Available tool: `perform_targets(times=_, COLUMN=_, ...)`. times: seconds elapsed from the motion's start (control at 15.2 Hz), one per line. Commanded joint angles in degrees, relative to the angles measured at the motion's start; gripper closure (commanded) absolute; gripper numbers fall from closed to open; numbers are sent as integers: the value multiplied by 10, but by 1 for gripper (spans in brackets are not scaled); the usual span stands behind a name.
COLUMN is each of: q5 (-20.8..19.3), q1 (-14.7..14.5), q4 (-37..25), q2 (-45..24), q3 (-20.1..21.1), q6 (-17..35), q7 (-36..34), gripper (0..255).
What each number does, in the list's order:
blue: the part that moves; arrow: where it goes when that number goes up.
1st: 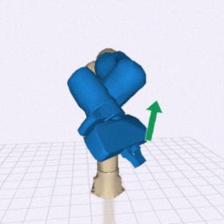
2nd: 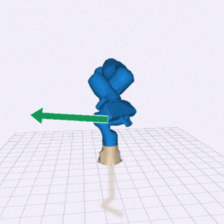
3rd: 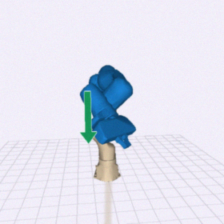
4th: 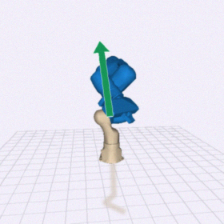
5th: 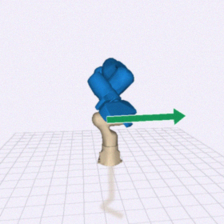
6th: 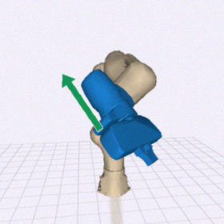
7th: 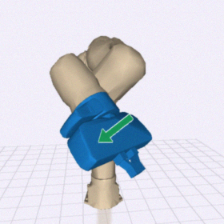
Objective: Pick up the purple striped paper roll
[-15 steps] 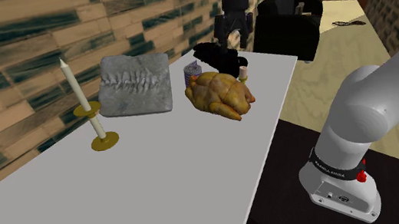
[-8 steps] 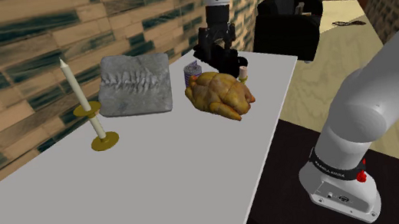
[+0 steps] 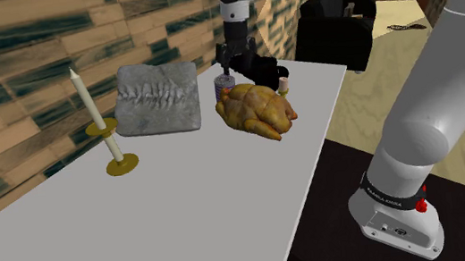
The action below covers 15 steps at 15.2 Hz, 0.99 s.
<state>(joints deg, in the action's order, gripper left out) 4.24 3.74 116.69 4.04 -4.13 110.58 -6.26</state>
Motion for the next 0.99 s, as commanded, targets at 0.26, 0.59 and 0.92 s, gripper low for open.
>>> perform_targets(times=0.26, q5=-4, q1=8, q4=-107, q2=-126, q3=-8, q6=31, q7=-10, gripper=0)
perform_targets(times=0.59, q5=-4, q1=17, q4=-219, q2=-234, q3=-15, q6=36, q7=-18, gripper=0)
perform_targets(times=0.92, q5=-3, q1=23, q4=-282, q2=-300, q3=-19, q6=44, q7=-22, gripper=0)
